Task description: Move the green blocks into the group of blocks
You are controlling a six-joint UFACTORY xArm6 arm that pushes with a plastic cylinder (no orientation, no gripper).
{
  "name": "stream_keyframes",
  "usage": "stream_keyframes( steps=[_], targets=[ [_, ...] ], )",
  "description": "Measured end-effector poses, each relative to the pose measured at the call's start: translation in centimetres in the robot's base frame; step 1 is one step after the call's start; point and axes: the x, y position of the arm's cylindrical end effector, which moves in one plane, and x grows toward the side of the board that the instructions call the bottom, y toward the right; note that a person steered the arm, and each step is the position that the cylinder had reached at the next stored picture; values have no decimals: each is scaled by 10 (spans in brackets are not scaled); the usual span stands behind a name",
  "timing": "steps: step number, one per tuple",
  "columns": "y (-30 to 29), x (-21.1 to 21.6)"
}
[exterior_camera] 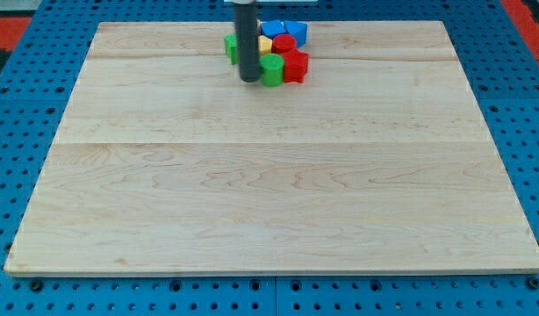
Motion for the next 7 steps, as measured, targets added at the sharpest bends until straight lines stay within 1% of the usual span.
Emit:
stream_keyframes(
  steps=[1,2,3,4,5,6,7],
  targets=[
    [5,4],
    [26,18],
    [64,30],
    [121,14],
    [119,2],
    [103,-2],
    [102,-2]
  ],
)
